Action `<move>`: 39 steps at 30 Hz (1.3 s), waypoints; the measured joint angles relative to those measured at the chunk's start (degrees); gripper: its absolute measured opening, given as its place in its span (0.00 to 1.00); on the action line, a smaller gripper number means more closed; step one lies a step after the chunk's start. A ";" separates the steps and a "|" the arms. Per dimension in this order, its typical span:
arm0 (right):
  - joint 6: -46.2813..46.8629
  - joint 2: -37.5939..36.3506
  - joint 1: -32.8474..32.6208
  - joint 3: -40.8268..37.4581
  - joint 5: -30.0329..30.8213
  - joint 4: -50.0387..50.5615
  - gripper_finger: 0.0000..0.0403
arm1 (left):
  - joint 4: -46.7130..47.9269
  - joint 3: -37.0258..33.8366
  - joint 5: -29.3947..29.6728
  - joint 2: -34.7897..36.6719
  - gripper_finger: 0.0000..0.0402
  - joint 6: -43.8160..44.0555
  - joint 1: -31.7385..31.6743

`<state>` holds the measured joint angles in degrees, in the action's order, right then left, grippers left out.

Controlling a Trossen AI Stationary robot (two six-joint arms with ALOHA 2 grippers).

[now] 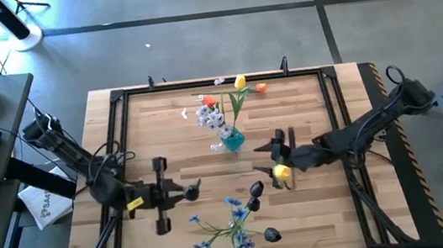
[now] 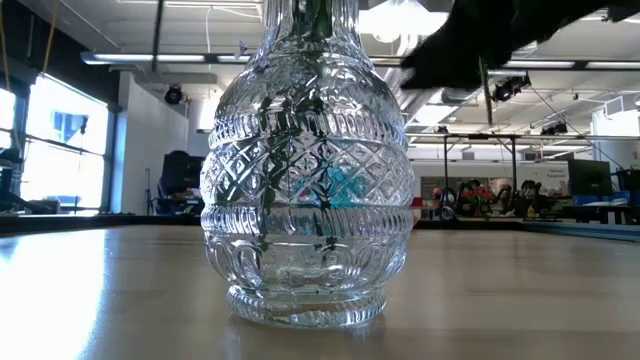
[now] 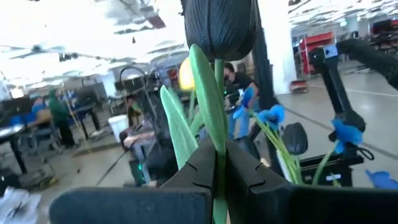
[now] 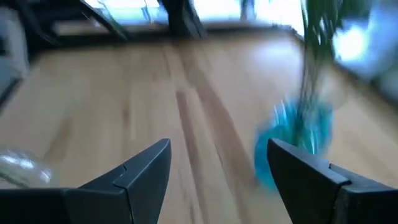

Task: Sort flowers into vase by color
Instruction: Put the black tulip into the transparent vase

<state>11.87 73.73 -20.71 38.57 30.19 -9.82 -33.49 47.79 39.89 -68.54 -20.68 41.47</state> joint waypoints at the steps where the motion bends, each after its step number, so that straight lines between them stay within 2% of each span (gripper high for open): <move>1: 3.63 0.00 1.89 0.18 -1.98 3.51 0.65 | -0.60 0.00 -0.31 -0.52 0.01 -0.46 -0.48; 5: 18.62 0.02 9.25 4.09 -7.16 29.10 0.65 | -1.01 0.00 -0.25 -2.02 0.01 0.53 -2.78; 9: 27.10 0.02 12.89 9.89 -9.54 57.37 0.65 | -0.99 0.00 -0.25 -2.89 0.01 2.65 -4.56; 12: 28.14 0.02 14.31 12.69 -9.72 67.49 0.65 | -0.92 0.00 -0.26 -3.12 0.01 3.05 -5.25; 15: 25.58 0.02 15.28 13.20 -11.81 67.36 0.65 | -0.96 0.00 -0.27 -3.12 0.01 3.43 -5.51; 20: 22.56 0.09 15.87 9.41 -14.26 59.87 0.65 | -0.96 0.00 -1.85 -3.12 0.01 6.68 -5.53; 22: 20.78 0.11 15.87 6.65 -14.11 53.39 0.65 | -1.96 -0.01 -5.34 -3.29 0.01 7.76 -5.90; 28: 20.80 0.13 15.82 -0.51 -14.62 37.16 0.65 | -15.04 0.00 -18.63 -7.77 0.01 6.28 -8.00; 31: 21.28 0.13 15.82 -1.87 -14.61 33.68 0.65 | -20.98 -0.02 -24.42 -10.64 0.01 4.62 -9.16; 34: 21.13 0.13 15.82 -1.98 -14.60 32.08 0.65 | -24.05 -0.02 -27.41 -12.92 0.01 4.78 -10.40; 37: 20.47 0.13 15.80 -1.91 -14.59 31.25 0.65 | -26.77 -0.04 -30.61 -14.83 0.01 7.86 -11.88; 39: 20.15 0.13 15.80 -1.91 -14.57 30.81 0.65 | -29.89 -0.07 -34.79 -15.83 0.01 10.35 -12.69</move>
<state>32.02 73.87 -4.91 36.67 15.61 20.98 -63.38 47.72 5.10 -84.37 -10.33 28.78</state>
